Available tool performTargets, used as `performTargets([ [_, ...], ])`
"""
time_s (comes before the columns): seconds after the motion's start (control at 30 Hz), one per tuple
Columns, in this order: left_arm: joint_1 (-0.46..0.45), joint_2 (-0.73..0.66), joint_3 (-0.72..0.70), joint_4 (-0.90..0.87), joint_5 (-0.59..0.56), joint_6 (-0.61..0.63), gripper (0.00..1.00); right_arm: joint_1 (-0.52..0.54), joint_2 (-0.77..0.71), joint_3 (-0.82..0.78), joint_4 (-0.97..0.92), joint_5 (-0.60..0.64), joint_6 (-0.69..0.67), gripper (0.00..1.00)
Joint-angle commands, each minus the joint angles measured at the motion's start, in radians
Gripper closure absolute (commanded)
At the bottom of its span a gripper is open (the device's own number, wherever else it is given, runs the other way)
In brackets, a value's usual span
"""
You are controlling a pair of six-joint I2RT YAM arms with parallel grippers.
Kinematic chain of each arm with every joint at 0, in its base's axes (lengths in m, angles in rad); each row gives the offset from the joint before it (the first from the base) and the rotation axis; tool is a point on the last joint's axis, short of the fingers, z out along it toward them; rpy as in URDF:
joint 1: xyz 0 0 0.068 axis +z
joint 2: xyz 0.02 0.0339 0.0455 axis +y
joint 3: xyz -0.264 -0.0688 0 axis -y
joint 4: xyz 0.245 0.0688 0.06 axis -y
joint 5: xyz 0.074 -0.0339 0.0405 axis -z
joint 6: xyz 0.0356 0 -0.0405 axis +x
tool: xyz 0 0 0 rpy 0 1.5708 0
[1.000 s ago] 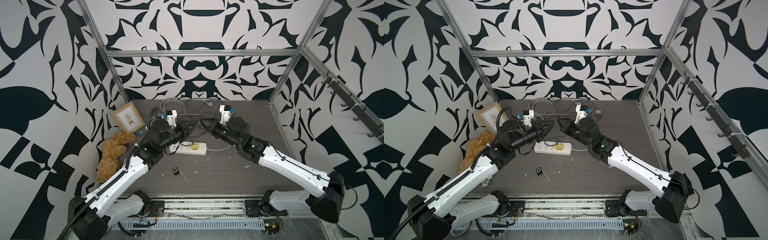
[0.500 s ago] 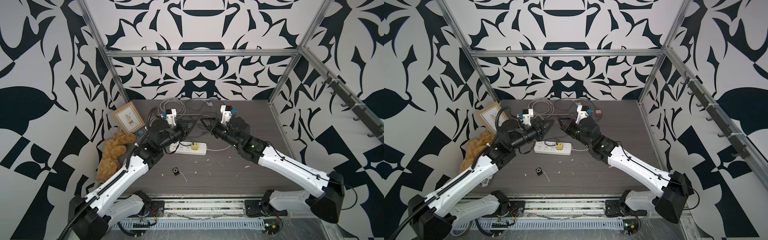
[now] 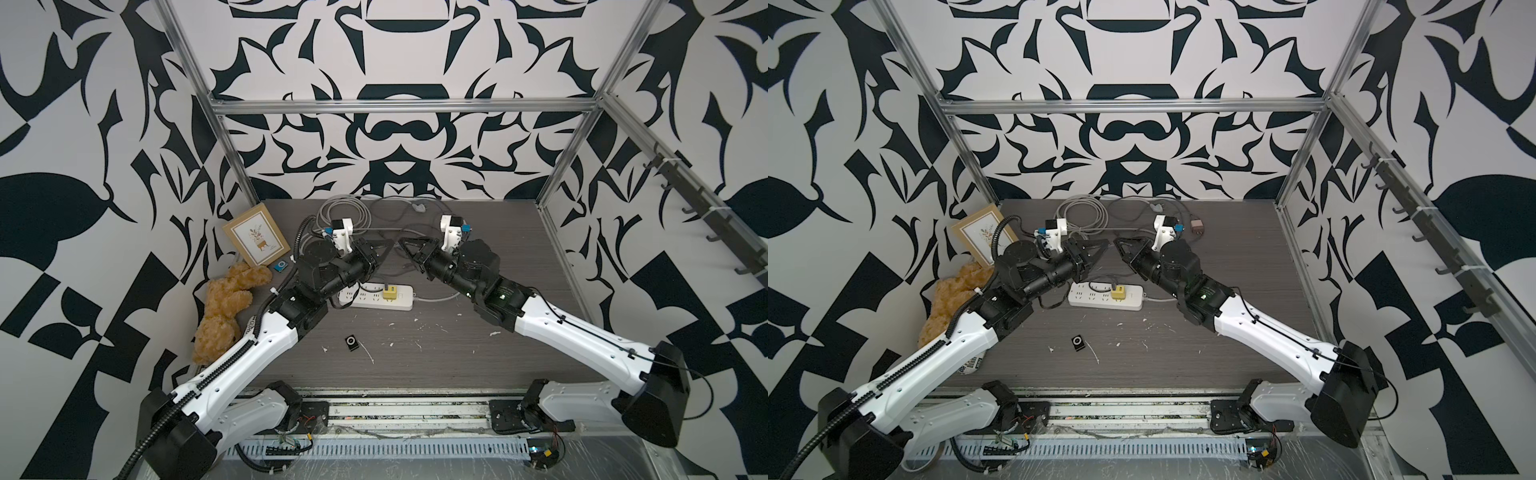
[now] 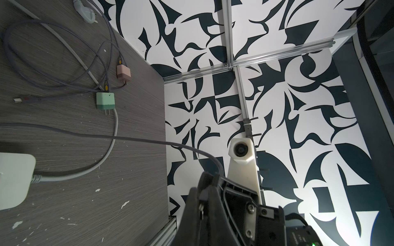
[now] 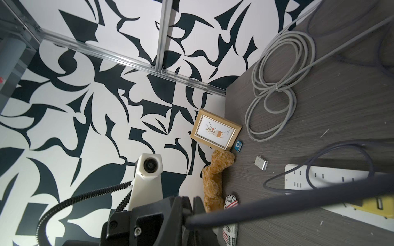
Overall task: Charge mp3
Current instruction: Adjust the charging cable.
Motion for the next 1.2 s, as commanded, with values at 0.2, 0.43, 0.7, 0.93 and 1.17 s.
performTargets([
  [0.2, -0.019, 0.007, -0.017, 0.075, 0.001, 0.002, 1.0, -0.002, -0.032, -0.002, 0.077, -0.047, 0.013, 1.0],
  [0.43, -0.001, -0.023, -0.009, -0.1, 0.01, 0.047, 0.43, -0.004, -0.038, 0.001, 0.081, -0.073, -0.002, 1.0],
  [0.7, 0.057, -0.068, 0.074, -1.374, -0.096, 0.356, 0.1, -0.013, -0.116, 0.174, -0.538, 0.064, -0.313, 1.0],
  [0.93, 0.041, 0.064, -0.066, -1.227, -0.076, 0.314, 0.14, -0.03, -0.09, 0.113, -0.482, -0.015, -0.318, 1.0],
  [1.17, 0.051, 0.272, -0.08, -1.071, -0.034, 0.298, 0.2, -0.03, -0.066, 0.077, -0.398, -0.056, -0.301, 1.0],
])
